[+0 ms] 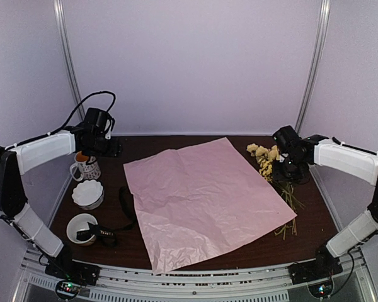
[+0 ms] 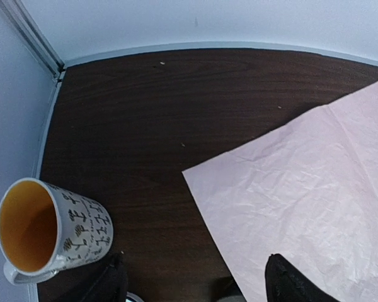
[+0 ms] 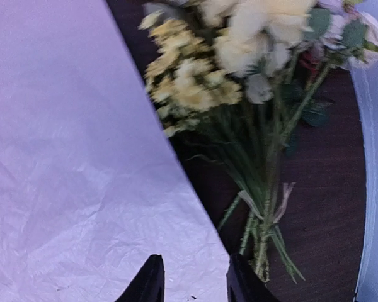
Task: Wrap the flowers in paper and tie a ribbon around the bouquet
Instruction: Unfold the folded wrapping paper at the center of the board, then pick up the fake flower from the center of the board.
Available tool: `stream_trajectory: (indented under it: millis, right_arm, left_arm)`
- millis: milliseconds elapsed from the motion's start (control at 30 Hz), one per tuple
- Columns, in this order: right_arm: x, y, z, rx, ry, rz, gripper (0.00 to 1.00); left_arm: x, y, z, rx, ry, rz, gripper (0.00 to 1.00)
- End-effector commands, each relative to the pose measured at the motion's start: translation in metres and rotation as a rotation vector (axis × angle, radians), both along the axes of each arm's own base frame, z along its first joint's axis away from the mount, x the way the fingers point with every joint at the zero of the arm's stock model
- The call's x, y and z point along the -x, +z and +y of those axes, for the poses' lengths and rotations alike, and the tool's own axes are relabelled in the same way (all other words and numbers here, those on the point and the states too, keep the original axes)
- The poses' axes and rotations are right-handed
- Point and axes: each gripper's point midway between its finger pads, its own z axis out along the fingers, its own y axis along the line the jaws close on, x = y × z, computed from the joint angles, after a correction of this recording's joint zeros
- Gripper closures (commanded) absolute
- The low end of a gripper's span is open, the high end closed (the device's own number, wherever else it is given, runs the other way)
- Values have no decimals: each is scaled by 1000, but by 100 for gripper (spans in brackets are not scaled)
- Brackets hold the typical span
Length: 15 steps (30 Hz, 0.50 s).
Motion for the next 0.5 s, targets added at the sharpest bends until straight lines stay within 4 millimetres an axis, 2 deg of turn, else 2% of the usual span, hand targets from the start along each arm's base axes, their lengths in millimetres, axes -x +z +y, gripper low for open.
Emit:
stream_trajectory:
  millis: [0, 33, 133, 167, 333, 467]
  right_arm:
    - [3, 15, -59, 15, -124, -10, 67]
    - [2, 13, -63, 3, -125, -4, 66]
    - [-6, 5, -59, -86, -86, 23, 45]
    - [-11, 4, -60, -96, -87, 23, 43]
    - [-30, -13, -70, -64, -110, 97, 53]
    - [-44, -14, -95, 71, -162, 85, 61]
  left_arm:
    - [45, 25, -42, 8, -188, 32, 20]
    - [53, 31, -50, 4, -233, 33, 17]
    - [67, 43, -64, -6, -345, 49, 13]
    - [69, 46, -67, -10, -375, 54, 12]
    - [69, 52, -82, 2, -470, 44, 11]
    - [74, 43, -86, 28, -488, 75, 12]
